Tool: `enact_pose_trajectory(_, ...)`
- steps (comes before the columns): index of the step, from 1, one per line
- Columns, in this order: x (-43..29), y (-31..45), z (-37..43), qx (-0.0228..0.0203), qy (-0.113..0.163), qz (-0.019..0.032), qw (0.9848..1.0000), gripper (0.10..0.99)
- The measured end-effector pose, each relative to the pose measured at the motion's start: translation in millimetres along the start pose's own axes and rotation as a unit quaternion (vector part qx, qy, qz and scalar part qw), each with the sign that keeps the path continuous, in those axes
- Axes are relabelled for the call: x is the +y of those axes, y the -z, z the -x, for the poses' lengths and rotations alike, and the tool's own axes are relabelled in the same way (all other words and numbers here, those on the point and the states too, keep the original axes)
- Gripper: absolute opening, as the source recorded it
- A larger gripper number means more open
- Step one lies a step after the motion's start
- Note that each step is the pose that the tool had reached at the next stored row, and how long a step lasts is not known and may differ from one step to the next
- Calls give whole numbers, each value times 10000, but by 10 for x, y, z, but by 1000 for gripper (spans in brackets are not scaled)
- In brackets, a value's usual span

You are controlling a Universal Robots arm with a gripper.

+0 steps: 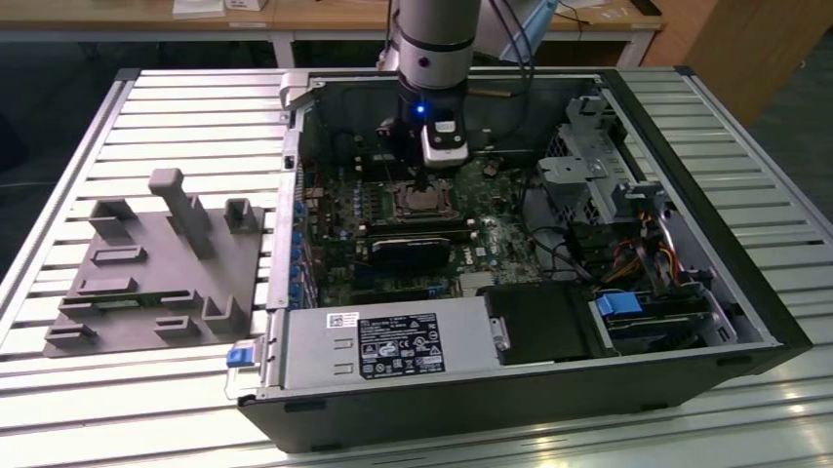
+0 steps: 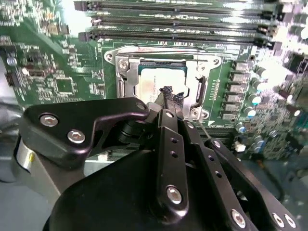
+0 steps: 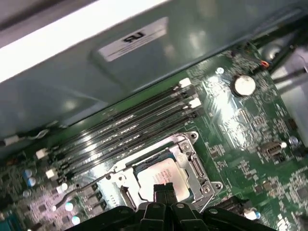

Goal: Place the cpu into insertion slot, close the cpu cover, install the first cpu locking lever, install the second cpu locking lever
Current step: 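Close the cpu cover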

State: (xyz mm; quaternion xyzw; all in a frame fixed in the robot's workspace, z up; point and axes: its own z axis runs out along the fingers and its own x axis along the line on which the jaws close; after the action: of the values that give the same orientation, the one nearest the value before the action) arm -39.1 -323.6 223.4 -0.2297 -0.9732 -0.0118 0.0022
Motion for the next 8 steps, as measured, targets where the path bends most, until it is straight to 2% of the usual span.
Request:
enact_pose_trajectory(4, 0, -1, 0, 9, 359, -2, 9994, 106)
enact_pose_trajectory(8, 0, -1, 0, 22, 699, 9, 9976, 106)
